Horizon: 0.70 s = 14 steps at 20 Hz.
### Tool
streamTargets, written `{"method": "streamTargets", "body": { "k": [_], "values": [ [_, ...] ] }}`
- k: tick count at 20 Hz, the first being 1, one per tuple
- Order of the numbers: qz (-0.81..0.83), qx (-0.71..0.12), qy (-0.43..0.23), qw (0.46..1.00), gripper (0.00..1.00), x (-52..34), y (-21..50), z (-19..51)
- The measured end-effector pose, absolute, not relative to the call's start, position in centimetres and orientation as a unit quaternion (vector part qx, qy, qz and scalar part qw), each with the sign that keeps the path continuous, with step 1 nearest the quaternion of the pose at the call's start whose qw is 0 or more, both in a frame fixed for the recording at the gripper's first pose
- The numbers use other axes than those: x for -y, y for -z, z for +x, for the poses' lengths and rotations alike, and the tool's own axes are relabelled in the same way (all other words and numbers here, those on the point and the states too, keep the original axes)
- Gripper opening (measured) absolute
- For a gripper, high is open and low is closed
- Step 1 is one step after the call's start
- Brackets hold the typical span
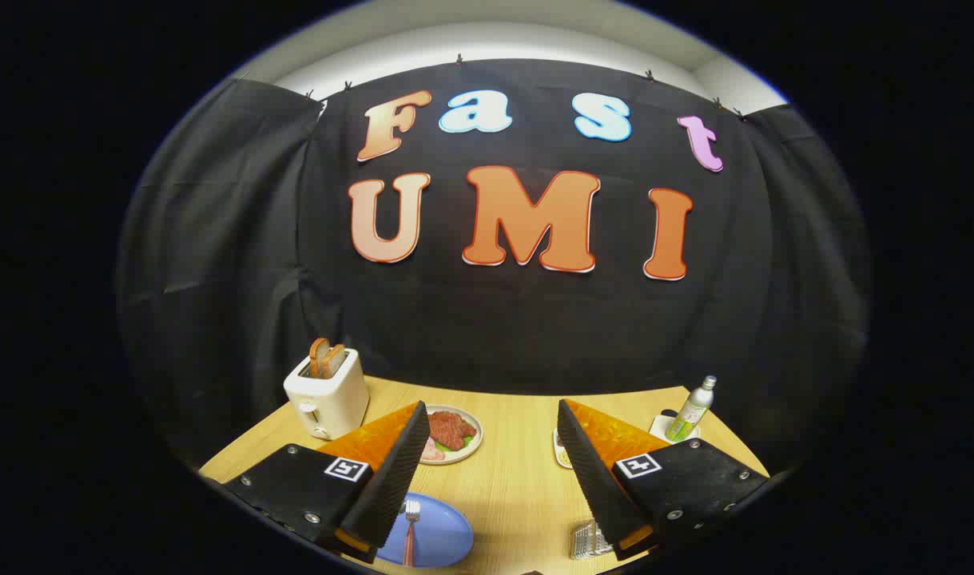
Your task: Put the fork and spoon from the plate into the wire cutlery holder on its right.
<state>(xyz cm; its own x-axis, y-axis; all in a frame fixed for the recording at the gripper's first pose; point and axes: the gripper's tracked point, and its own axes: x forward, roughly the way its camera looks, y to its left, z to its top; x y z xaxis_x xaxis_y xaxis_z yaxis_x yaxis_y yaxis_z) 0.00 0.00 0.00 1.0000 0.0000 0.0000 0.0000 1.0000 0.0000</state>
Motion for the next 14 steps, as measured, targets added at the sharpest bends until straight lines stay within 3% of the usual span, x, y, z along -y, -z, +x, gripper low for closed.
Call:
{"method": "streamTargets", "body": {
  "k": [7,14],
  "values": [
    [-0.006,0.044,0.037,0.998,0.96,3.3,-2.6,-0.5],
    [0.002,0.057,0.029,0.998,0.96,3.4,-3.1,-0.1]
  ]
}}
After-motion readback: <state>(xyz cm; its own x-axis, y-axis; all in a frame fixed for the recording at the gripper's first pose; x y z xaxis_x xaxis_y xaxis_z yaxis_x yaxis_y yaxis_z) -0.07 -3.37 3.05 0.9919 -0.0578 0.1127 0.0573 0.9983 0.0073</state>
